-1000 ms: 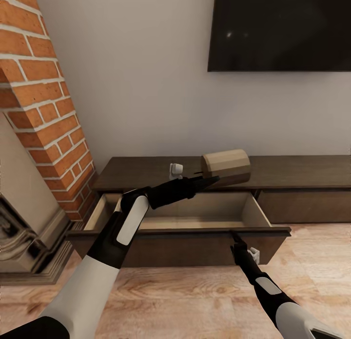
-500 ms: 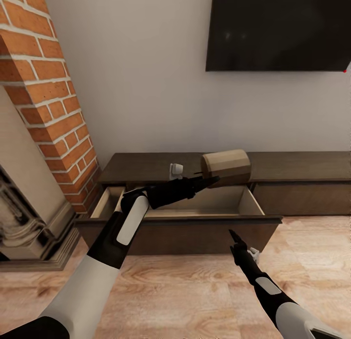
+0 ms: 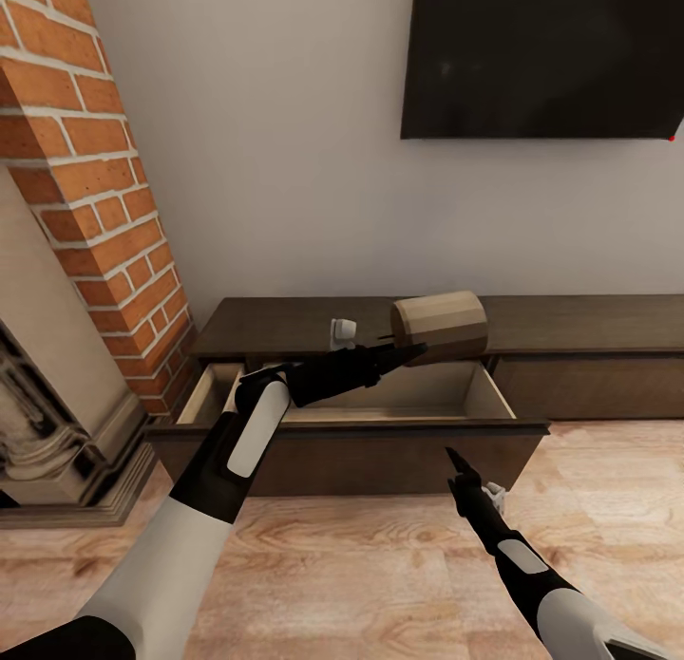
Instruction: Place each of the two pumpkins and all three candles from the living room inside a cabinet in the living room (use any cabinet), then make sure every cabinet is closed, and position the cauldron so it is next to a table in the living room.
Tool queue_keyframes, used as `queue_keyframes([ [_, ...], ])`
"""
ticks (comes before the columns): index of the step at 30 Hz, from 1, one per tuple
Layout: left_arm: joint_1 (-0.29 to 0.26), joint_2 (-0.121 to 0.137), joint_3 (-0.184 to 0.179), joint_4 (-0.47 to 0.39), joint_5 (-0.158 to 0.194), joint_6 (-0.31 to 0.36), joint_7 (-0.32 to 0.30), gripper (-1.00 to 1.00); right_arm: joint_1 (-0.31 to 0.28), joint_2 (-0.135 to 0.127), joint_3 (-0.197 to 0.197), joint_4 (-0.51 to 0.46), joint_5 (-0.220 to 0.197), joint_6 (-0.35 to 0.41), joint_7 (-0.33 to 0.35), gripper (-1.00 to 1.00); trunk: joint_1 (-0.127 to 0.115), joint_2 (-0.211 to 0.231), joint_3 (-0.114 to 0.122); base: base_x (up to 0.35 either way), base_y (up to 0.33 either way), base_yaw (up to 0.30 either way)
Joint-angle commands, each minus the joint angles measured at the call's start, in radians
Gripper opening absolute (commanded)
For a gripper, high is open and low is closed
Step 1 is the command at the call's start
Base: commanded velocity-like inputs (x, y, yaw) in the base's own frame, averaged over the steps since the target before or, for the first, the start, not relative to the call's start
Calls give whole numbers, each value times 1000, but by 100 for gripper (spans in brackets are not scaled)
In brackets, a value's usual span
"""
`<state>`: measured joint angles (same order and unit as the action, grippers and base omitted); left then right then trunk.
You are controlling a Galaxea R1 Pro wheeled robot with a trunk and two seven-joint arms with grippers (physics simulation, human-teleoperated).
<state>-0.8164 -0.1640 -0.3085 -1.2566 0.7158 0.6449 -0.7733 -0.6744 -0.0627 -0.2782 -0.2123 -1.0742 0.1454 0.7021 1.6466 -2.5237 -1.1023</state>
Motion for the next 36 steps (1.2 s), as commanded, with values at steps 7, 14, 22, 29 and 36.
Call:
queue_keyframes([
  [7, -1, 1, 1, 2, 7, 7, 0, -100, -1, 0, 1, 0, -10, 8, 11, 100, 0, 0, -1, -187, 0, 0],
  [14, -1, 1, 1, 41, 7, -31, 0, -100, -1, 1, 3, -1, -10, 9, 8, 100, 0, 0, -1, -88, 0, 0],
  [22, -1, 4, 2, 48, 7, -45, 0, -100, -1, 2, 4, 2, -8, 8, 4, 100, 0, 0, -1, -4, 0, 0],
  [29, -1, 4, 2, 49, 7, -45, 0, -100, -1, 4, 83, 6, -6, 13, 2, 100, 0, 0, -1, 0, 0, 0],
  [36, -1, 4, 2, 50, 5, -45, 0, -100, -1, 4, 143, 7, -7, 15, 2, 100, 0, 0, -1, -46, 0, 0],
])
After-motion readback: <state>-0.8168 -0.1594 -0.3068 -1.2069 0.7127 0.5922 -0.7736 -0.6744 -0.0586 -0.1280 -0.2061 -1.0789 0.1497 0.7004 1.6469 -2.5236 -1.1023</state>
